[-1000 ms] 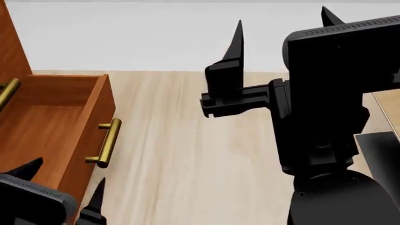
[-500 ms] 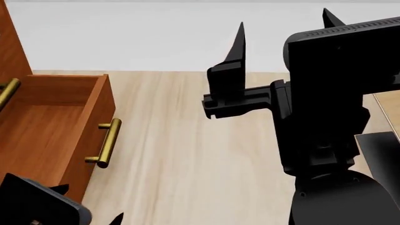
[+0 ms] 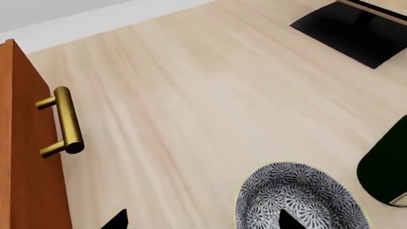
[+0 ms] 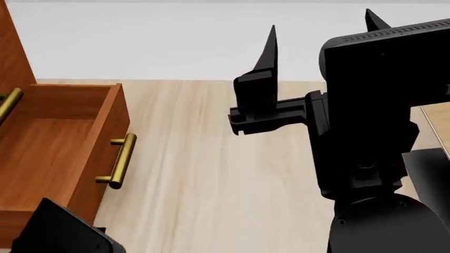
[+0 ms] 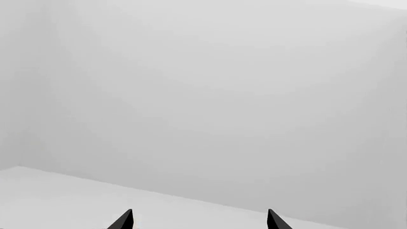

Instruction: Put the bowl in the bottom drawer of the cabinet.

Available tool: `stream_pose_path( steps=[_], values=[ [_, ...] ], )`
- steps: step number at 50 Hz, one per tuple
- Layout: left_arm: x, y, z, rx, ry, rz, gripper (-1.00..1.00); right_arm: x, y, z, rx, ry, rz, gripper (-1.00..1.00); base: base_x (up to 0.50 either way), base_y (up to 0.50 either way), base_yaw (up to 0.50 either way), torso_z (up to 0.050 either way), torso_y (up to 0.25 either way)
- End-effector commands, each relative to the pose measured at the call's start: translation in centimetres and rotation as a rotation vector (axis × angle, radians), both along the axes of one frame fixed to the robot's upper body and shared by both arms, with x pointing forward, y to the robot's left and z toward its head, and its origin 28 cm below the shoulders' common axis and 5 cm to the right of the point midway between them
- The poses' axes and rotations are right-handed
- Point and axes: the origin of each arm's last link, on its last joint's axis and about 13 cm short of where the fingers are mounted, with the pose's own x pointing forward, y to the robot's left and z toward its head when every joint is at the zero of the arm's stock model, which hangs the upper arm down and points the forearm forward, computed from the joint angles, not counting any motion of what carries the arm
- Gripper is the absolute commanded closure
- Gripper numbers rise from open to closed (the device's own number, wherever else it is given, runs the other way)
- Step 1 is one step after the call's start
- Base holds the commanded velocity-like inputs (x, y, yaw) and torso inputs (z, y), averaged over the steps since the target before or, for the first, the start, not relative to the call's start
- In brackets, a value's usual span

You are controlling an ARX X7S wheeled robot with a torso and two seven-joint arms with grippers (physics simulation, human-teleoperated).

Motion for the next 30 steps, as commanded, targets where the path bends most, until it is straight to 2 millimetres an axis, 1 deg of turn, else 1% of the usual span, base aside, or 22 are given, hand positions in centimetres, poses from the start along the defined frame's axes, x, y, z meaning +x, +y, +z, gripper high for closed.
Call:
stream_pose_path(
  steps=[1,5,7,15,25,30],
  values=[
    [1.0,-0.5,-0.1,-0.009,0.082,-0.048,-1.00,0.0,-0.1,-0.1,-0.002,0.003,-0.004,-1.00,0.00,0.00,0.00,0.000,0.000],
    [1.7,-0.6,-0.5,-0.011,0.113,-0.056,-1.00,0.0,-0.2,-0.1,-0.004,0.004,-0.005,-1.00,0.00,0.00,0.00,0.000,0.000],
    [2.0,-0.6,-0.1,-0.015,0.132,-0.061,-1.00,0.0,-0.1,0.0,-0.006,0.002,-0.004,-1.00,0.00,0.00,0.00,0.000,0.000],
    [2.8,-0.9,-0.4,-0.014,0.169,-0.067,-1.00,0.1,-0.1,-0.1,-0.007,0.004,-0.002,-1.00,0.00,0.00,0.00,0.000,0.000],
    [3.8,-1.0,-1.1,-0.023,0.210,-0.080,-1.00,0.2,0.1,-0.4,-0.008,0.010,0.004,-1.00,0.00,0.00,0.00,0.000,0.000],
    [4.7,-1.4,-2.0,-0.030,0.248,-0.098,-1.00,0.2,0.1,-0.3,-0.007,0.007,0.005,-1.00,0.00,0.00,0.00,0.000,0.000]
  ],
)
